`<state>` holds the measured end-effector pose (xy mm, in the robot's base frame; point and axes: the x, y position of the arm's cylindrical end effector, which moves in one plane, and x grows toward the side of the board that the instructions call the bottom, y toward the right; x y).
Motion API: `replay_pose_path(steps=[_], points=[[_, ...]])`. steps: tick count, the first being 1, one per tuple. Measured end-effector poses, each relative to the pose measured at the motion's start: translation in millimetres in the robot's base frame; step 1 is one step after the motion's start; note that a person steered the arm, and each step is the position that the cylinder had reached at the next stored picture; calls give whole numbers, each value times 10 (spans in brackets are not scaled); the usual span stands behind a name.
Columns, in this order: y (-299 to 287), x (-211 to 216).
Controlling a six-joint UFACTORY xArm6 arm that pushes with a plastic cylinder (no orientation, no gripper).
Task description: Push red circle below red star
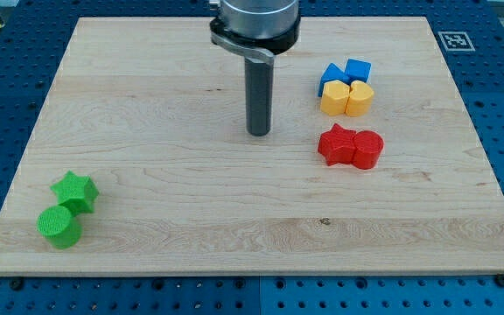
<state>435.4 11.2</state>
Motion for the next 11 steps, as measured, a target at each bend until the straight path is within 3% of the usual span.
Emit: replay_pose_path(steps=[6,8,11], points=[[1498,-29],[1528,413],[1544,681]])
